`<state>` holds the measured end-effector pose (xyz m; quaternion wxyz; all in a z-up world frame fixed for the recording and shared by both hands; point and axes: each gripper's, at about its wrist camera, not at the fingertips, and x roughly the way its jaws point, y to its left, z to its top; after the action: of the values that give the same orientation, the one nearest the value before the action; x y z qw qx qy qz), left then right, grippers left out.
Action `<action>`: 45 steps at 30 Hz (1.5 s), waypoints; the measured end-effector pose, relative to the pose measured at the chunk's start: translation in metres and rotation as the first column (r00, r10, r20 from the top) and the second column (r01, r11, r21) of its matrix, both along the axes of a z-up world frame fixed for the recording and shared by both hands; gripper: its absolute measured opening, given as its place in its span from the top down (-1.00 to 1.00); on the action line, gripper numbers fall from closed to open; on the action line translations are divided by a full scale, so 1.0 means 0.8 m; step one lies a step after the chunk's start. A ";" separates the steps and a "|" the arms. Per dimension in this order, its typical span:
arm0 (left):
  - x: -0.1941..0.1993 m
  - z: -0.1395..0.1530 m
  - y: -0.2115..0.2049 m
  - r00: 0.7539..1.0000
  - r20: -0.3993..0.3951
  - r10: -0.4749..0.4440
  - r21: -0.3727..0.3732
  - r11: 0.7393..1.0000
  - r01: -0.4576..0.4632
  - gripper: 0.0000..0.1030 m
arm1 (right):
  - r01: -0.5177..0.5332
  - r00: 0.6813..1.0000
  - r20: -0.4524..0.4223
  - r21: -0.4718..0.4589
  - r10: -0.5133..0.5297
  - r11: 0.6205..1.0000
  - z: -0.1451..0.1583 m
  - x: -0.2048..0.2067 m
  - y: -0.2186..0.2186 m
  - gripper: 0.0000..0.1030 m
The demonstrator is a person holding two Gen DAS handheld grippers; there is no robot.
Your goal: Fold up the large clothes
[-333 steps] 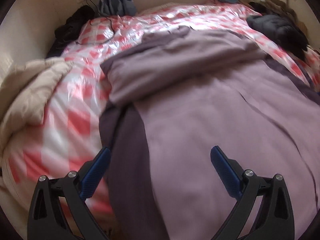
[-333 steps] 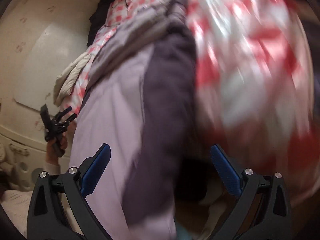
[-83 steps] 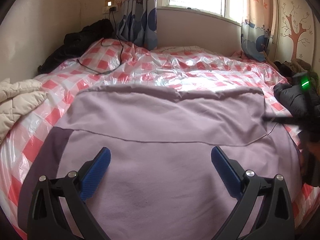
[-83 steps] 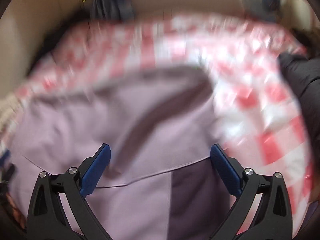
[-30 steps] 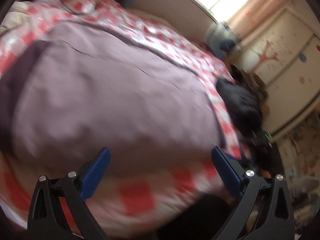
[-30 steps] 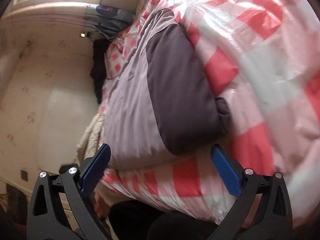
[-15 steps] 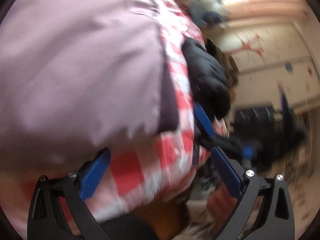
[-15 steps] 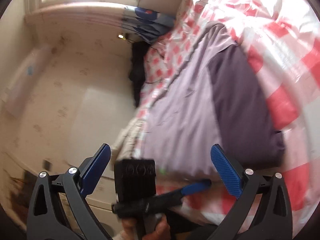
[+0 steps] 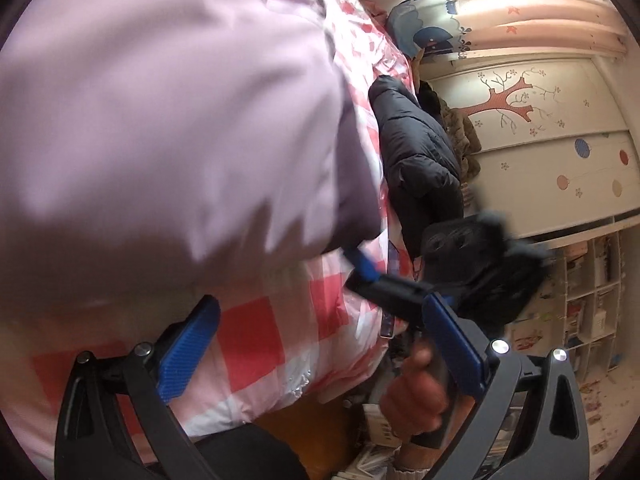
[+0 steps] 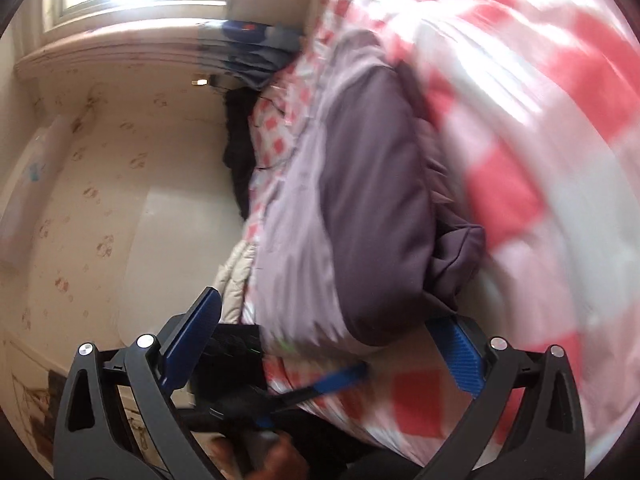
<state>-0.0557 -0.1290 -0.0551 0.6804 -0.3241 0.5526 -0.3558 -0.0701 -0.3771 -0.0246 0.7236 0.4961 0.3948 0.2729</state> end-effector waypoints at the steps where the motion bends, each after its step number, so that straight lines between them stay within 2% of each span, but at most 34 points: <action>1: 0.002 -0.007 -0.002 1.000 -0.015 0.009 -0.002 1.000 -0.009 -0.88 | -0.003 1.000 0.019 0.003 0.003 1.000 0.008 0.000 0.001 -0.89; 3: 0.010 -0.014 -0.002 0.999 -0.024 0.036 -0.018 0.999 -0.037 -0.88 | -0.020 0.999 0.049 -0.002 0.020 1.000 0.022 0.001 0.004 -0.89; 5: 0.022 -0.013 0.006 0.995 -0.022 0.096 -0.049 0.994 -0.097 -0.88 | -0.034 0.999 0.041 -0.014 0.034 0.999 0.022 0.001 0.000 -0.89; 8: 0.039 0.005 0.020 0.988 -0.016 0.152 -0.111 0.982 -0.153 -0.88 | -0.050 0.999 -0.001 -0.001 0.050 0.999 0.004 -0.002 -0.010 -0.89; 12: 0.048 0.036 0.024 0.988 0.039 0.147 -0.113 0.983 -0.142 -0.88 | -0.043 0.993 -0.107 0.010 0.044 0.999 -0.028 0.006 -0.024 -0.89; 14: 0.048 0.040 0.025 0.989 0.049 0.140 -0.111 0.985 -0.134 -0.88 | -0.063 0.990 -0.122 0.078 0.072 0.995 -0.038 0.025 -0.023 -0.89; 17: 0.044 0.034 0.030 0.990 0.042 0.135 -0.119 0.985 -0.129 -0.88 | -0.119 0.980 -0.145 0.121 0.137 0.985 -0.044 0.066 -0.008 -0.89; 20: 0.035 0.029 0.040 0.990 0.031 0.137 -0.126 0.983 -0.132 -0.88 | -0.146 0.959 -0.217 0.160 0.179 0.976 -0.066 0.107 0.011 -0.89; 23: 0.007 0.030 0.078 0.988 0.042 0.150 -0.109 0.983 -0.145 -0.88 | -0.113 0.971 -0.175 0.251 0.160 0.961 -0.069 0.112 0.010 -0.89; 24: -0.004 0.030 0.094 0.986 0.044 0.159 -0.105 0.983 -0.154 -0.88 | -0.118 0.980 -0.125 0.279 0.158 0.953 -0.057 0.110 0.011 -0.89; 26: -0.031 0.025 0.149 0.977 0.040 0.210 -0.088 0.975 -0.206 -0.88 | -0.133 0.985 -0.070 0.275 0.158 0.952 -0.036 0.108 0.016 -0.89; 28: -0.047 0.021 0.207 0.954 0.031 0.299 -0.074 0.952 -0.296 -0.88 | -0.147 0.986 -0.033 0.280 0.162 0.949 -0.013 0.112 0.024 -0.89; 30: -0.058 0.016 0.284 0.901 0.002 0.434 -0.096 0.897 -0.432 -0.88 | -0.155 0.986 -0.014 0.277 0.165 0.948 0.005 0.119 0.030 -0.89; 33: -0.068 0.014 0.375 0.796 -0.025 0.604 -0.136 0.787 -0.601 -0.88 | -0.154 0.987 -0.003 0.286 0.162 0.946 0.028 0.133 0.038 -0.89; 34: -0.067 0.013 0.393 0.770 -0.031 0.638 -0.139 0.760 -0.635 -0.88 | -0.154 0.987 -0.001 0.285 0.161 0.946 0.032 0.136 0.044 -0.89; 36: -0.067 0.007 0.421 0.733 -0.056 0.678 -0.143 0.721 -0.678 -0.88 | -0.156 0.987 0.000 0.276 0.163 0.948 0.039 0.142 0.050 -0.89; 37: -0.065 0.004 0.434 0.721 -0.068 0.690 -0.146 0.708 -0.691 -0.88 | -0.157 0.986 -0.002 0.272 0.164 0.949 0.044 0.141 0.050 -0.89; 41: -0.050 -0.003 0.450 0.716 -0.074 0.694 -0.140 0.704 -0.697 -0.88 | -0.169 0.983 -0.030 0.217 0.179 0.961 0.040 0.132 0.045 -0.89; 44: -0.046 0.009 0.447 0.722 -0.019 0.692 -0.173 0.709 -0.684 -0.88 | -0.182 0.973 -0.122 0.109 0.195 0.977 0.017 0.125 0.044 -0.89; 45: -0.042 0.008 0.445 0.729 -0.004 0.684 -0.147 0.721 -0.677 -0.88 | -0.184 0.967 -0.160 0.087 0.196 0.979 0.000 0.123 0.040 -0.89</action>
<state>-0.0894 0.2273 -0.0487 0.7528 -0.5417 0.3517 -0.1269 0.0281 -0.3451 -0.0248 0.6401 0.5027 0.4901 0.3121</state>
